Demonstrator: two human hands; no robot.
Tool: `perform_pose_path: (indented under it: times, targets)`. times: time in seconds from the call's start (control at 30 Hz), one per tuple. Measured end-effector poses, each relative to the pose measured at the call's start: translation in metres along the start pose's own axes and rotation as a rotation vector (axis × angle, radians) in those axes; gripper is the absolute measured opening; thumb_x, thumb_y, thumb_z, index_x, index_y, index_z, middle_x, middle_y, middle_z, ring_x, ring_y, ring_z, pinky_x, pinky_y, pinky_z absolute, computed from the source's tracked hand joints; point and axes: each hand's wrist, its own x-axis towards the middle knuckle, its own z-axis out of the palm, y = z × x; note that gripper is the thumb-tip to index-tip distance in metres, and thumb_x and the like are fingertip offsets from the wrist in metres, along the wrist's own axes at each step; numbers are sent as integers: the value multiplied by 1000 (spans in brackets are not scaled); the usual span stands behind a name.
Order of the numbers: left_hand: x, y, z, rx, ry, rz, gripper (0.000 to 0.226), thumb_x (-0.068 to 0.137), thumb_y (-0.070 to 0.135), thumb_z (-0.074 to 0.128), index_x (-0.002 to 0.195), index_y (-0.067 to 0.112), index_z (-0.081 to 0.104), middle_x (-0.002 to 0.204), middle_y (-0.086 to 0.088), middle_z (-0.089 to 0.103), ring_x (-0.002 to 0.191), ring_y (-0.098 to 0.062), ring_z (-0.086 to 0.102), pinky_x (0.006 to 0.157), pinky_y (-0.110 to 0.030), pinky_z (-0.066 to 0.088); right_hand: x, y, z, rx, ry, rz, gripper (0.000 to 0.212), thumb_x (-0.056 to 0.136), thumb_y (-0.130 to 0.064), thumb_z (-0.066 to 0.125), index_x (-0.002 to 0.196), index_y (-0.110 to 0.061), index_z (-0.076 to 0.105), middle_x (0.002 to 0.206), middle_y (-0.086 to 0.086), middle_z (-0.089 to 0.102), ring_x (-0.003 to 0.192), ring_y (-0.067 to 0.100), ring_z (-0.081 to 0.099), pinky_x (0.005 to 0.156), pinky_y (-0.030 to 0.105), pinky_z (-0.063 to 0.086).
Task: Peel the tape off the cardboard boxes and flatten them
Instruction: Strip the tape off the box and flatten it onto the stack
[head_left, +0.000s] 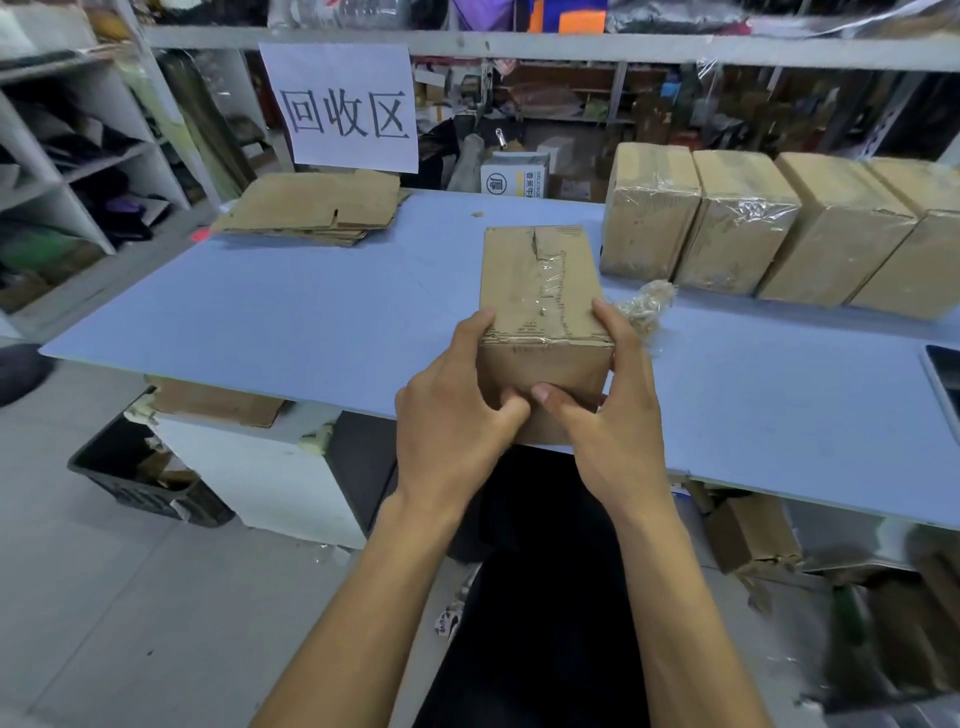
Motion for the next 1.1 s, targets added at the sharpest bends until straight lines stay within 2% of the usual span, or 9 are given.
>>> perform_pose_path:
  times: [0.2, 0.4, 0.57, 0.67, 0.77, 0.9, 0.97, 1.03, 1.1]
  targets:
    - [3, 4, 3, 132, 4, 49, 69, 73, 22, 74, 137, 22, 50, 86, 2, 71, 90, -24, 69, 73, -30, 37, -1, 2, -1, 9, 5, 15, 85, 81, -14, 79, 143, -54, 36, 139, -14, 54, 123, 7, 55, 103, 39, 49]
    - [3, 11, 6, 147, 54, -8, 68, 72, 21, 74, 136, 19, 52, 79, 3, 62, 82, -28, 64, 70, -28, 28, -2, 2, 1, -15, 12, -4, 85, 82, -16, 79, 144, -53, 35, 134, -15, 54, 122, 6, 54, 101, 42, 49]
    - [0, 14, 8, 159, 34, 10, 70, 74, 18, 71, 140, 17, 48, 95, -2, 69, 86, -30, 63, 70, -30, 30, -2, 2, -2, -28, 5, -5, 84, 83, -16, 78, 139, -60, 33, 136, -12, 56, 121, 8, 55, 100, 42, 50]
    - [2, 11, 3, 127, -11, 29, 67, 75, 16, 69, 138, 20, 46, 100, 0, 68, 92, -25, 62, 71, -31, 34, -3, 2, -3, 3, -10, 4, 86, 85, -13, 76, 144, -57, 32, 136, -15, 58, 120, -1, 56, 98, 33, 52]
    - [4, 5, -6, 15, -80, -31, 66, 77, 16, 66, 134, 34, 40, 101, 4, 67, 93, -20, 66, 79, -39, 54, -6, 2, -6, 101, -3, 20, 79, 87, -6, 73, 150, -41, 40, 130, -23, 62, 113, -17, 56, 97, 21, 51]
    - [-5, 8, -10, -166, -56, -178, 66, 79, 16, 69, 129, 51, 42, 101, 16, 66, 89, -1, 68, 82, -36, 59, -7, 2, -10, 136, 28, 11, 56, 91, -4, 70, 142, -25, 58, 123, -20, 67, 111, -16, 58, 99, 19, 51]
    - [-10, 9, -9, -215, 12, -223, 63, 77, 18, 71, 124, 50, 45, 98, 20, 67, 83, 5, 67, 75, -26, 59, -9, 0, -12, 115, 13, -5, 52, 93, -9, 69, 139, -30, 60, 126, -20, 66, 117, -14, 56, 100, 15, 48]
    - [-16, 9, -7, -309, 53, -287, 56, 78, 17, 75, 120, 42, 48, 93, 16, 70, 77, 3, 69, 66, -18, 55, -8, -4, -16, 45, -14, -46, 54, 91, -13, 72, 135, -42, 58, 138, -26, 56, 136, -7, 43, 105, 10, 37]
    - [-20, 5, -2, -415, 37, -349, 45, 80, 18, 78, 113, 32, 50, 85, 10, 74, 73, -3, 71, 64, -20, 55, -5, -8, -22, -101, -23, -146, 57, 90, -18, 74, 132, -50, 54, 138, -43, 44, 146, -1, 26, 117, 24, 28]
